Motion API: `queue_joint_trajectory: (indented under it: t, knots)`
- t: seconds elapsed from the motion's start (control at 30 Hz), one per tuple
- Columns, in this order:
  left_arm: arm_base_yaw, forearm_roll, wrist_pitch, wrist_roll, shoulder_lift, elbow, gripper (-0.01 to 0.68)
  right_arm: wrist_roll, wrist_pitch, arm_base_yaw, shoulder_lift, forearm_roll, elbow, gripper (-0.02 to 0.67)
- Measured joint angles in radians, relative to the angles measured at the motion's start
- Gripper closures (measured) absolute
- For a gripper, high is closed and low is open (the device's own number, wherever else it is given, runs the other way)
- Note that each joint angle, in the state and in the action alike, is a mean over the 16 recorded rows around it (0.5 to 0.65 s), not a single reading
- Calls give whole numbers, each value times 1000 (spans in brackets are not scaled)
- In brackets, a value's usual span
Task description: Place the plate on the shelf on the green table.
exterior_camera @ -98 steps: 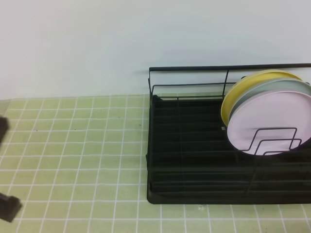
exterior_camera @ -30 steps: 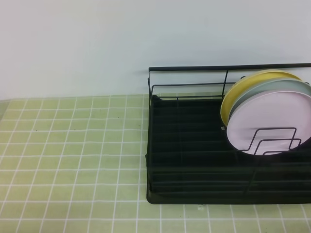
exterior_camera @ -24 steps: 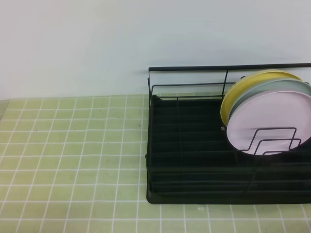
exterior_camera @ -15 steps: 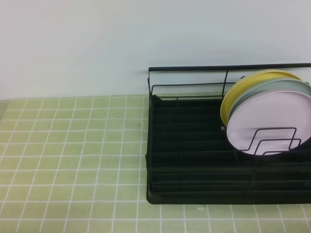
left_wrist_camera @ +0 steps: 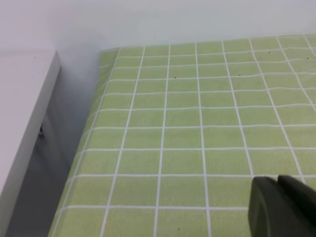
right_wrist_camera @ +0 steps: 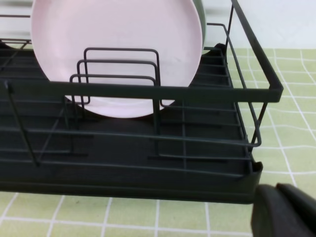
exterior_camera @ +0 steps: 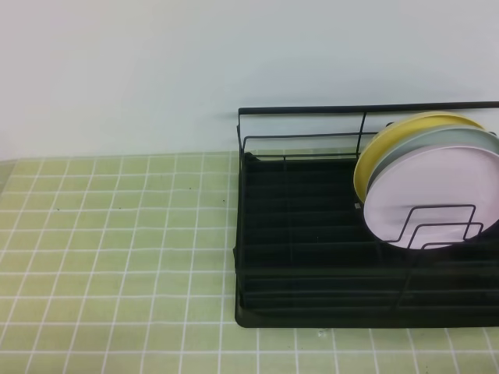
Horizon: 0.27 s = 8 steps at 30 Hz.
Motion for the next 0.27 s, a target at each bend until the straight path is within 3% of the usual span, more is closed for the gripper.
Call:
queue_joint_trajectory:
  t: [0.27]
  knots:
    - [0, 0, 0, 0, 0, 0, 673, 0, 0, 0, 1, 0, 0, 650]
